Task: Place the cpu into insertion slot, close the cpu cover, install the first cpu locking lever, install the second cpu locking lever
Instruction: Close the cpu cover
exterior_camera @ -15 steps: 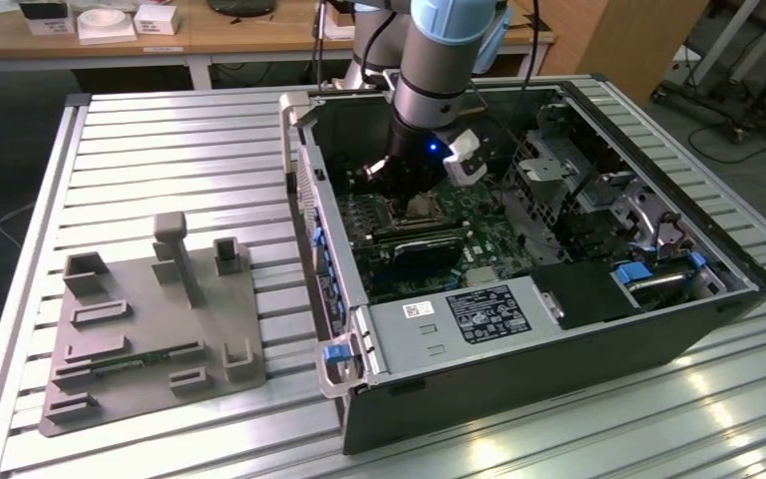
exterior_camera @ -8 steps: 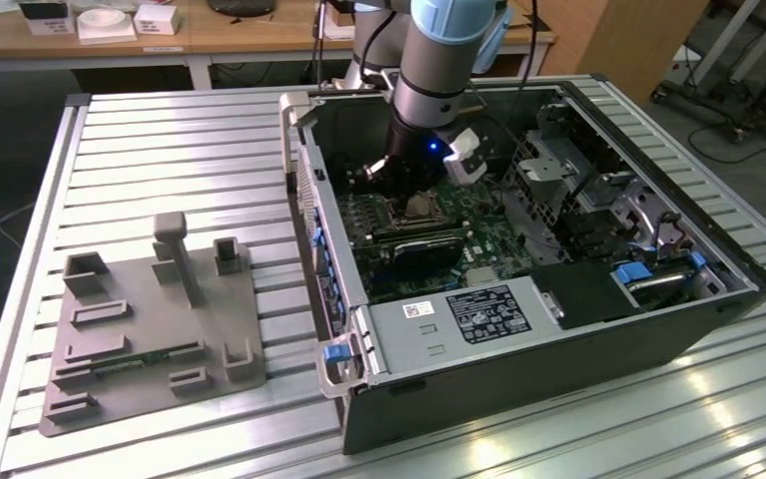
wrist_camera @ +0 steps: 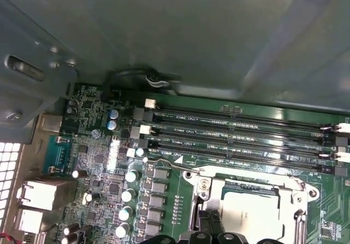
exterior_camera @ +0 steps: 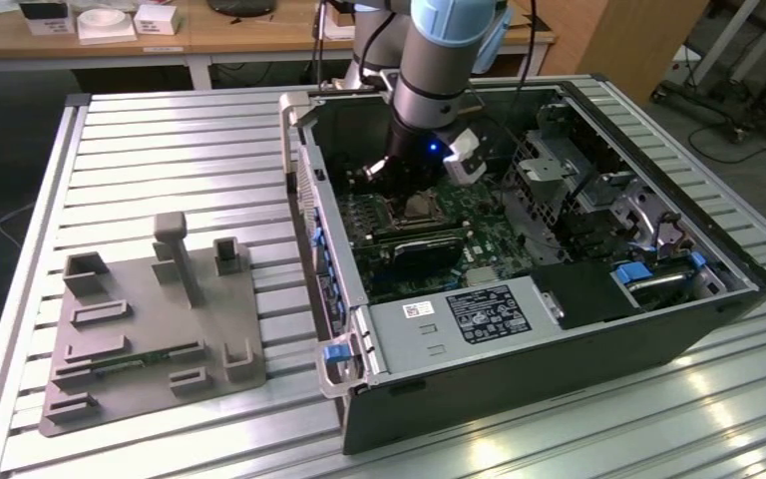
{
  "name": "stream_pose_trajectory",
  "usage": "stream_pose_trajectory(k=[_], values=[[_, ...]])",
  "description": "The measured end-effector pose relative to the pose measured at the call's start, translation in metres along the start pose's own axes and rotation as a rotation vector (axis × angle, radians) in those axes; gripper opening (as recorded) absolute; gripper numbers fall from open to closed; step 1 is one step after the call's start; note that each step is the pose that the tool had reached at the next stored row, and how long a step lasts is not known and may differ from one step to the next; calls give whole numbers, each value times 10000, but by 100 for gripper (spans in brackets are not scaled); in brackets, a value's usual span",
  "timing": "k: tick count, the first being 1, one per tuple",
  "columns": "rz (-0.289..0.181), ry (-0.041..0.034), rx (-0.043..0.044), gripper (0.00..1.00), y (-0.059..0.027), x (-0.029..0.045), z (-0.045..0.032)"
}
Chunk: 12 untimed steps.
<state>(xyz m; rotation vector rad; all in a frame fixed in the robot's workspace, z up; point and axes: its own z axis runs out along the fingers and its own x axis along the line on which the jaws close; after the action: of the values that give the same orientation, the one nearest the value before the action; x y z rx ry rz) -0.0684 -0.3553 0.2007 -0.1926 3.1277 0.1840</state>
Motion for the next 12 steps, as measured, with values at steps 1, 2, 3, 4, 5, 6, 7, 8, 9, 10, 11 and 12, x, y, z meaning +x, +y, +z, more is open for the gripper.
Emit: stream_pose_trajectory(k=[1, 2, 3, 4, 5, 6, 7, 8, 9, 10, 11, 12], values=[[0, 1, 1, 10, -1, 0, 3], [0, 1, 2, 10, -1, 0, 3], [0, 3, 3, 10, -1, 0, 3], [0, 2, 3, 10, -1, 0, 4], [0, 1, 1, 10, -1, 0, 2], [0, 0, 0, 10, 0, 0, -5], [0, -1, 0, 10, 1, 0, -13], [0, 0, 0, 10, 3, 0, -25], [0, 0, 0, 10, 4, 0, -33], [0, 0, 0, 10, 5, 0, -40], [0, 0, 1, 10, 5, 0, -48], [0, 0, 0, 10, 6, 0, -54]])
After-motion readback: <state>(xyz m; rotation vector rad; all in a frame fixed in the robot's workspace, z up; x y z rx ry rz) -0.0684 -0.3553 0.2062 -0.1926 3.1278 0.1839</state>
